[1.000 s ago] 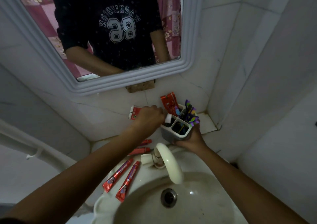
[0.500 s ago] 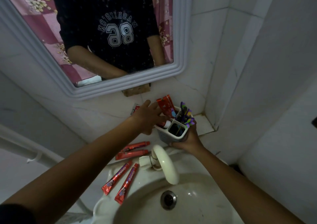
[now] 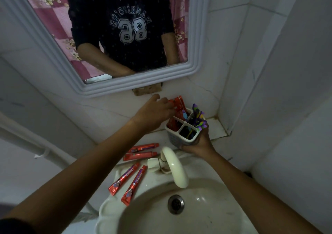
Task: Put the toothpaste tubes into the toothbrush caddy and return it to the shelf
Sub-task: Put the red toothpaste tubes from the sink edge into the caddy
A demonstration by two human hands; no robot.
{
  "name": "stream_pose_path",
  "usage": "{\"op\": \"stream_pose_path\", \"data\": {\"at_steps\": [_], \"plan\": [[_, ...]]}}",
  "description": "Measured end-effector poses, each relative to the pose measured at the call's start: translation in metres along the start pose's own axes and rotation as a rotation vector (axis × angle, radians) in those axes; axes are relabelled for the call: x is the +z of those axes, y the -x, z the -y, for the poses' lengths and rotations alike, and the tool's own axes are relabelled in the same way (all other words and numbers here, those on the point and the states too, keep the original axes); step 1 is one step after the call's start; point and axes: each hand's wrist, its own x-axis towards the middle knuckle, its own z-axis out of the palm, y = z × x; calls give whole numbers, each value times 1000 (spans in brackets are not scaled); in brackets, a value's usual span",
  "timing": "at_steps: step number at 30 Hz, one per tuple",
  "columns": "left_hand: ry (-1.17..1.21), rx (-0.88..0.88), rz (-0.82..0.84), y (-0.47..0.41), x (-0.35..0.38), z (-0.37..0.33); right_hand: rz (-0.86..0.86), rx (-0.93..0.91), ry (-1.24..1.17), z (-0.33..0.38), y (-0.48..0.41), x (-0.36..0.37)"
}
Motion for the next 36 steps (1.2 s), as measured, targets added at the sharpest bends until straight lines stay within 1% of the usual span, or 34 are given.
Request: {"op": "stream_pose_path", "data": {"at_steps": [4,6,7,8,10,12,14,16,18,20,24,28,30,31,32,33,34,36], "plan": [[317,-285,-176,32,11,-5,3,-25,8,0,0,2],[499,-461,-151,55,31,-16,8,-33,-7,-2,0,1],[543,-514,-91,66,42,-21,11,-37,-12,-3,0,1],[564,-549,13,74,57,-26,21,-35,-20,-3,0,1],[539,-562,262,86,83,-34,26,-40,-39,-2,-1,3],[483,-548,433,91,103,-35,8,-55,-86,-1,-3,4],[420,-511,512,92,118,-33,1,-58,-98,-1,-4,6],[321,-440,552,92,127,-33,-9,-64,-78,0,-4,6],[294,-393,525,90,131,-33,-22,-70,-67,-2,-5,7],[310,-377,463,88,130,-30,-7,-51,-66,-3,-6,6],[381,-428,285,82,104,-13,29,-20,2,-6,-2,1],[490,-540,-77,83,54,7,16,3,6,-4,-1,1],[509,-537,-245,78,28,13,16,-5,12,-3,0,2],[516,-518,-295,72,15,15,15,-8,17,-2,0,1],[510,-488,-314,64,5,15,14,-8,23,-2,0,1],[493,-454,-294,55,-4,14,13,-9,28,-1,0,1],[469,-419,-241,44,-11,13,12,-10,34,0,0,1],[409,-344,-78,22,-16,7,13,-11,41,1,0,1]]}}
